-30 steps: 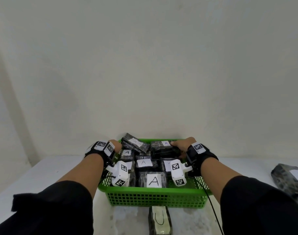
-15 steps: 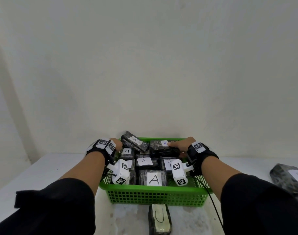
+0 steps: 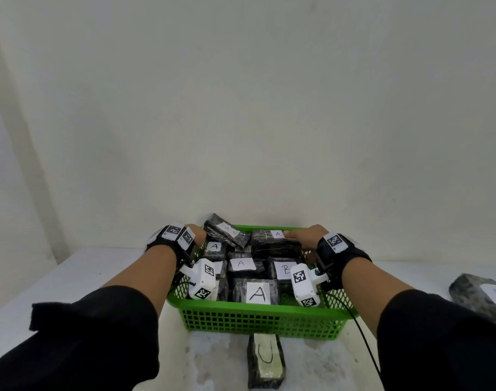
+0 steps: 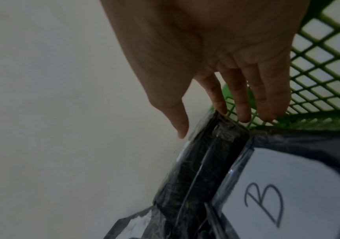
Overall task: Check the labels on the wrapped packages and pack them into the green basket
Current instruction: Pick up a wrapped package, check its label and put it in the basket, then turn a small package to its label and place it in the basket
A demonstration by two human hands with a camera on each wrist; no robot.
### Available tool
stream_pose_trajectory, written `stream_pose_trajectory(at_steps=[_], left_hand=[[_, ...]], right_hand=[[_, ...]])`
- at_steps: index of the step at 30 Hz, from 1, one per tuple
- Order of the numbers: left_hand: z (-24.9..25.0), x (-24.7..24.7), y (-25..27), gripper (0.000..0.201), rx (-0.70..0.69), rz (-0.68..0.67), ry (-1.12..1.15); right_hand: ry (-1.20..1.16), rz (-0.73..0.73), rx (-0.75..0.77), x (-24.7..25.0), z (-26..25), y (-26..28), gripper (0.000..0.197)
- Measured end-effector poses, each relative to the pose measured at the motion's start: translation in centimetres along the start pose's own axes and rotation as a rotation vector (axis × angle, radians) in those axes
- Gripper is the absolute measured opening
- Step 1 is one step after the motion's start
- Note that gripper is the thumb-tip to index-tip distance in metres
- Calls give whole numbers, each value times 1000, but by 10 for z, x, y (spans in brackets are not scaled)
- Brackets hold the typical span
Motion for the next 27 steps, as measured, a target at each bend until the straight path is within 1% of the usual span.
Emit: stream_pose_trajectory(at_steps=[2, 4, 6, 7, 9, 10, 12, 14, 15, 16, 18, 19, 24, 27], left_hand=[[10, -16, -7, 35, -140, -175, 131], [12, -5, -1, 39, -251, -210, 184], [18, 5, 11, 36, -308, -184, 187], [18, 8, 14, 34, -301, -187, 198], [18, 22, 20, 37, -357, -129, 192], [17, 27, 17, 38, -362, -111, 200], [15, 41, 14, 38, -329, -49, 339], [16, 54, 19, 29, -346, -26, 374], [17, 60, 26, 30, -354, -25, 373], [18, 65, 33, 38, -376, -13, 372], [20, 75, 55, 61, -454, -2, 368], [22, 78, 67, 67, -501, 10, 360], [18, 80, 129, 77, -680, 46, 382], [9, 74, 169, 79, -745, 70, 376]], right_hand=[[47, 4, 38, 5, -5, 6, 67], [99, 27, 100, 13, -15, 13, 68], [117, 49, 166, 23, -26, 21, 71], [117, 51, 191, 28, -31, 25, 73], [118, 61, 241, 39, -42, 36, 76], [127, 69, 265, 44, -47, 42, 77], [148, 84, 309, 52, -55, 53, 80], [187, 84, 352, 57, -60, 67, 84], [214, 87, 377, 59, -63, 75, 86], [243, 87, 402, 60, -64, 84, 87], [290, 93, 447, 62, -64, 100, 90], [312, 99, 469, 62, -64, 109, 92], [419, 102, 553, 53, -51, 148, 105], [483, 108, 575, 45, -36, 178, 106]])
Point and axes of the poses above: each hand's wrist, its own y-axis away from the middle knuckle, its own x-axis out of the back of the hand, z = x × y, the point moved 6 cm from there along -y, towards the middle knuckle, and after that the axes turned 6 degrees about z, right-handed, at the moved point
